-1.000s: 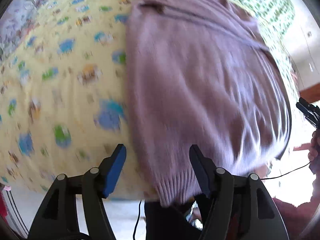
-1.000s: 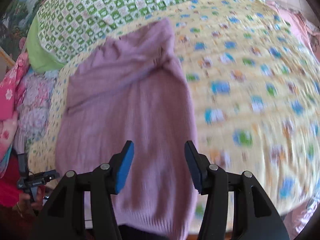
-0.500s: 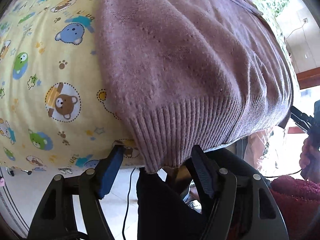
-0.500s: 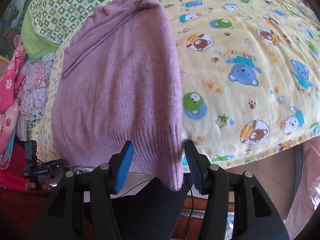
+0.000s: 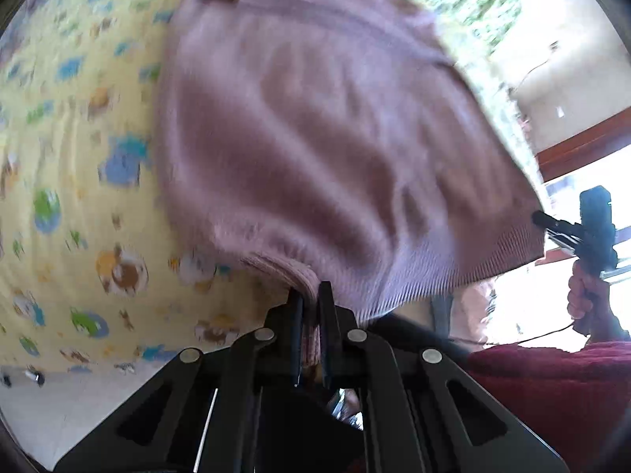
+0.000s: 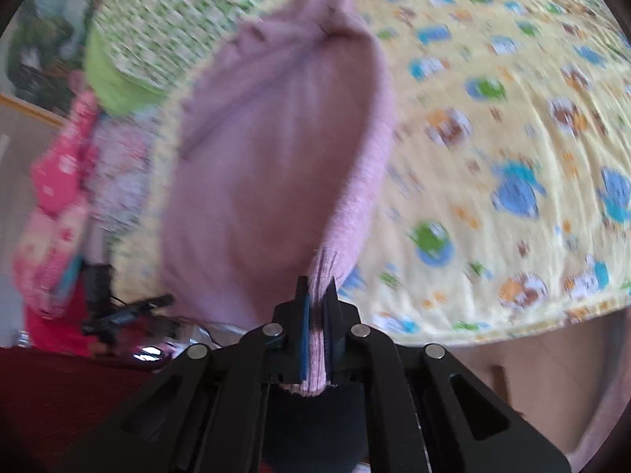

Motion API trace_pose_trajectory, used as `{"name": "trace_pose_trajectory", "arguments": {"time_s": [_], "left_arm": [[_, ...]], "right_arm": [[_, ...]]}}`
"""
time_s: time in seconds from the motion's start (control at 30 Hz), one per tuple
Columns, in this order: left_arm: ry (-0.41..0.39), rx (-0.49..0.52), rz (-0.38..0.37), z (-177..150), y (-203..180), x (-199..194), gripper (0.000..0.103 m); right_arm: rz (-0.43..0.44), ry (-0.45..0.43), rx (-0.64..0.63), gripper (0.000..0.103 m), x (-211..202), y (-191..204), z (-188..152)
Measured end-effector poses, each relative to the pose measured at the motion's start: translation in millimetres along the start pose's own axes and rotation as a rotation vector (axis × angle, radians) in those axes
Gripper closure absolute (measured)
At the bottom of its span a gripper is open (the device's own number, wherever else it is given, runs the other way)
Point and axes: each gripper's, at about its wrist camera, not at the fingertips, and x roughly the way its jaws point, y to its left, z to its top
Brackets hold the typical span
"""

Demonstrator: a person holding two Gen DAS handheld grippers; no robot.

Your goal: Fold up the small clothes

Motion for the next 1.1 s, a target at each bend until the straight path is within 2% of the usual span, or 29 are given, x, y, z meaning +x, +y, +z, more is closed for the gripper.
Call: {"name": "trace_pose_trajectory", "arguments": {"time_s": [0.13, 0.27, 0.33, 0.5, 0.8, 1.1], "left_arm": [[-0.089, -0.007, -0.023, 30, -6, -29, 0.098], [-0.191, -0.034, -0.035, 69, -7, -52, 0.098], [-0.241, -0.038, -0.038, 100, -2, -68, 0.099], [-0.315, -0.044, -0.03, 152, 13, -89, 0.099], [-0.408, -0.099, -0.005, 245, 30, -80, 0.099], [-0.406, -0.184, 0.029, 325, 61, -43, 0.099]], "right_arm": [[0.115, -0.099, 0.019, 0.097, -13, 13, 28], [0.17, -0.161, 0.003, 0.097, -12, 32, 59], [0.189, -0.196, -0.006, 0.097, -11, 41, 79], [0.226, -0.26, -0.033, 0.097, -6, 52, 134], [0.203, -0.311, 0.011, 0.097, 39, 40, 233], [0.152, -0.303, 0.084, 0.097, 99, 18, 304]]}}
